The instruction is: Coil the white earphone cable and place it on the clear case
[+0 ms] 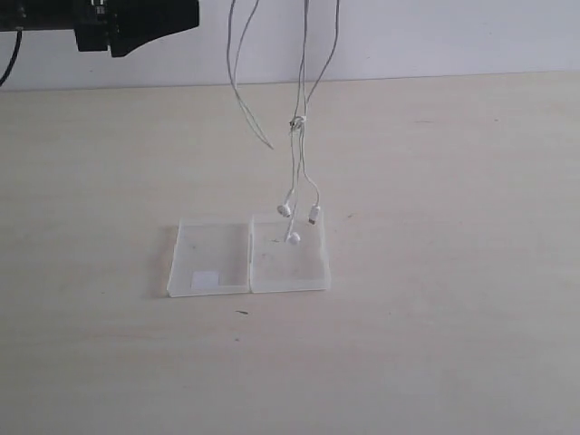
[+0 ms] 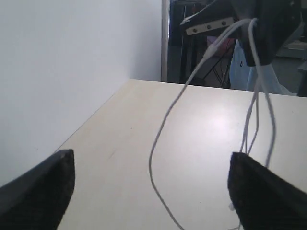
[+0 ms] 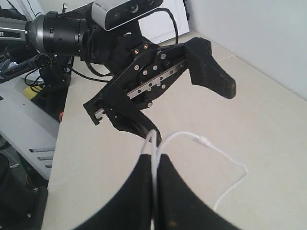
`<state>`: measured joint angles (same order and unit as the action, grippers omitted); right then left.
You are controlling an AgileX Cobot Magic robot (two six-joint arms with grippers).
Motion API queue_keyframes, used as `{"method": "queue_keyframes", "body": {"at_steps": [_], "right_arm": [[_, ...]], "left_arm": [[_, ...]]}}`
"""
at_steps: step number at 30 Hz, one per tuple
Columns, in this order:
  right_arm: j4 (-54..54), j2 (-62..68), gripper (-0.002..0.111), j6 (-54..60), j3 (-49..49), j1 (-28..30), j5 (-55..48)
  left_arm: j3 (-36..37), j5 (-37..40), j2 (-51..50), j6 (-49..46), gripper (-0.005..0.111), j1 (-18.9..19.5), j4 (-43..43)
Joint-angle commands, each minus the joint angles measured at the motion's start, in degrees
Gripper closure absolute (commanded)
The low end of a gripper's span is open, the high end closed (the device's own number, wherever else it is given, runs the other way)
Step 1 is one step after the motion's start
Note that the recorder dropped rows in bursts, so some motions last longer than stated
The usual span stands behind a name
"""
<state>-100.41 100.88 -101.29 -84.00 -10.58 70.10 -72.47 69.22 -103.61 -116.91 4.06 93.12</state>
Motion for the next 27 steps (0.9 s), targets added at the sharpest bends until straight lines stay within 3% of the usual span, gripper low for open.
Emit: {"method": "queue_keyframes", "body": {"at_steps": [1, 18, 27], "right_arm": [[0.5, 1.3, 0.108, 0.6, -0.4, -0.1, -0.1], [0.5, 3.8, 0.108, 0.7, -0.4, -0.6, -0.1], [0.5, 3.8, 0.108, 1.8, -0.4, -3.5, -0.1]], "left_arm": [[0.3, 0.7, -0.1, 0.2, 0.024, -1.4, 0.0], [0.3, 0.7, -2.1, -1.3, 0.024, -7.4, 2.0], [0.3, 0.7, -5.1, -2.6, 0.024, -8.2, 3.5]]}}
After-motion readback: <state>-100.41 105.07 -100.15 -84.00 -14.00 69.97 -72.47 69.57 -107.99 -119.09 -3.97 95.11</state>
